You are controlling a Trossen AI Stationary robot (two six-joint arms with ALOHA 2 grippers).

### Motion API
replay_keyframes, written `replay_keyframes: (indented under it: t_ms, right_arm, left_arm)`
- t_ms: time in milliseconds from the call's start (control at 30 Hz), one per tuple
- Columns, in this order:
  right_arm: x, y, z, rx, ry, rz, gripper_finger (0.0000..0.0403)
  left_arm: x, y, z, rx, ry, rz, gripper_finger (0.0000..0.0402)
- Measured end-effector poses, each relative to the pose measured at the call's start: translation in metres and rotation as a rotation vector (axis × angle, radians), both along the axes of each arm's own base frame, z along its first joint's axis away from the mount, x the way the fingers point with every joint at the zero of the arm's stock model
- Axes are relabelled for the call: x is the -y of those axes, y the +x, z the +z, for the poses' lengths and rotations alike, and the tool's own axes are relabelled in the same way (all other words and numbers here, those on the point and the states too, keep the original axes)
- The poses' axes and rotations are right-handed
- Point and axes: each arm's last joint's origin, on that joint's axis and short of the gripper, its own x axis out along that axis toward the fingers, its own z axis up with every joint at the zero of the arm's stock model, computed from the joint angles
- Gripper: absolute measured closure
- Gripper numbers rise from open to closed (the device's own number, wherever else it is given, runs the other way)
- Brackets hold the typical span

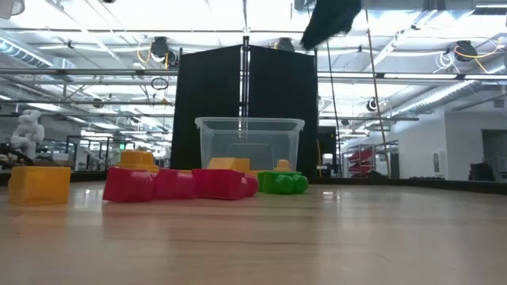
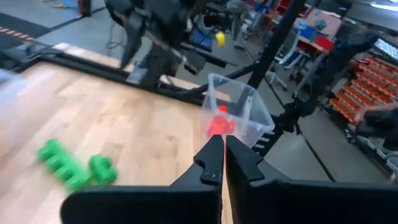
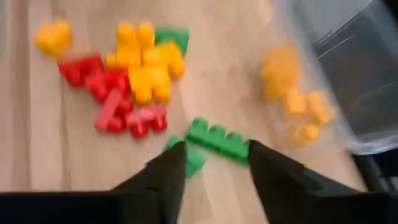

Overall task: Sort blocks
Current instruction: Put the green game piece into the bottom left transparent bin

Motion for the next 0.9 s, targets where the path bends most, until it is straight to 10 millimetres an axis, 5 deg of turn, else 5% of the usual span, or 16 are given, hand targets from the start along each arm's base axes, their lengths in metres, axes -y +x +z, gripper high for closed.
replay_keyframes:
  t_ms: [267,533,900]
  right_arm:
    - [0.029,0.039,-0.061,-0.343,-0.175,0.325,0.0145]
    - [0.058,0.063,-0.117,-0.587,-0.305,0.566,0.0140]
    - [0.094,0.084,-0.165,-0.615,-0.331,0.727,0.0143]
  left_arm:
    - [-0.016,-0.046,-0.008,-0.083,0.050,0.083,0.0366]
    - [-0.018,-0.050,-0.028,-0.294,0.145,0.109,0.0298]
    - [-0.019,-0.051,-0.033,-0.344,0.143,0.122,0.0267]
